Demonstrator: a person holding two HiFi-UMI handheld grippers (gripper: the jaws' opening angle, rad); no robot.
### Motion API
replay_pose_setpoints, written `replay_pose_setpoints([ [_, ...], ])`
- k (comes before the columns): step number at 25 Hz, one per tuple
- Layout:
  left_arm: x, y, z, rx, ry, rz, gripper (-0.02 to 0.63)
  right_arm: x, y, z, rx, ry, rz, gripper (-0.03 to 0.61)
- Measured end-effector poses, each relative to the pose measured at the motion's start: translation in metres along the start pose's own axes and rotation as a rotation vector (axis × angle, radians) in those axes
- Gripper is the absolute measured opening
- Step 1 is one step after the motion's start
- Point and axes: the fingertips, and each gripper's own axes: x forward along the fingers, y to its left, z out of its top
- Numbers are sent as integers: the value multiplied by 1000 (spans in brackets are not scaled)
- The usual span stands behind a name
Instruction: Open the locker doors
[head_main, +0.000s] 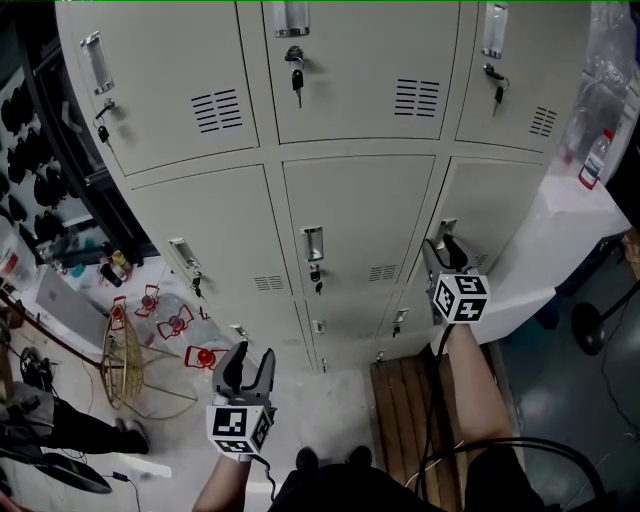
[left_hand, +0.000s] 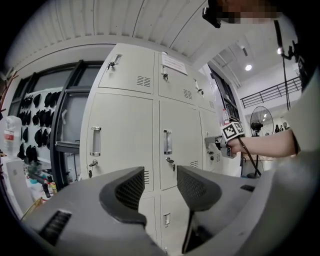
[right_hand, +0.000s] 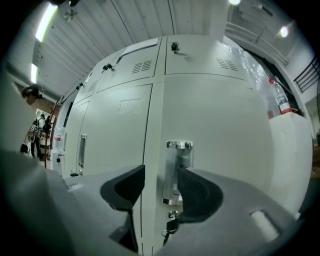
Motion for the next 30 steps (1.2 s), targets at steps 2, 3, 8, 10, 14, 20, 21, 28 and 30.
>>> replay_pose_setpoints([
  [2, -1, 4, -2, -1, 4, -4, 201, 5, 0, 0, -8, 8, -4, 200],
  [3, -2, 5, -3, -1, 6, -6, 201, 7, 0, 0, -11, 13, -2, 202],
  [8, -4, 6, -2, -34, 16, -45, 201, 15, -4, -3, 2, 32, -12, 173],
  [10, -5, 11, -4, -32, 14, -48, 201, 12, -7, -3, 18, 27, -17, 116],
  [14, -2, 17, -8, -28, 11, -55, 201, 1, -6, -3, 46, 21, -5, 112],
  [20, 13, -6, -10, -57, 29, -158, 201, -38, -8, -4, 61, -15, 12, 114],
  [21, 16, -11, -10, -64, 32, -177, 201, -44, -9, -4, 54, -16, 17, 115],
  [28, 32, -37, -13, -65, 50, -298, 201, -93, -20, -6, 13, -27, 1, 121],
  [30, 37, -42, -13, -64, 43, -326, 201, -107, -25, -7, 7, -26, -25, 121],
])
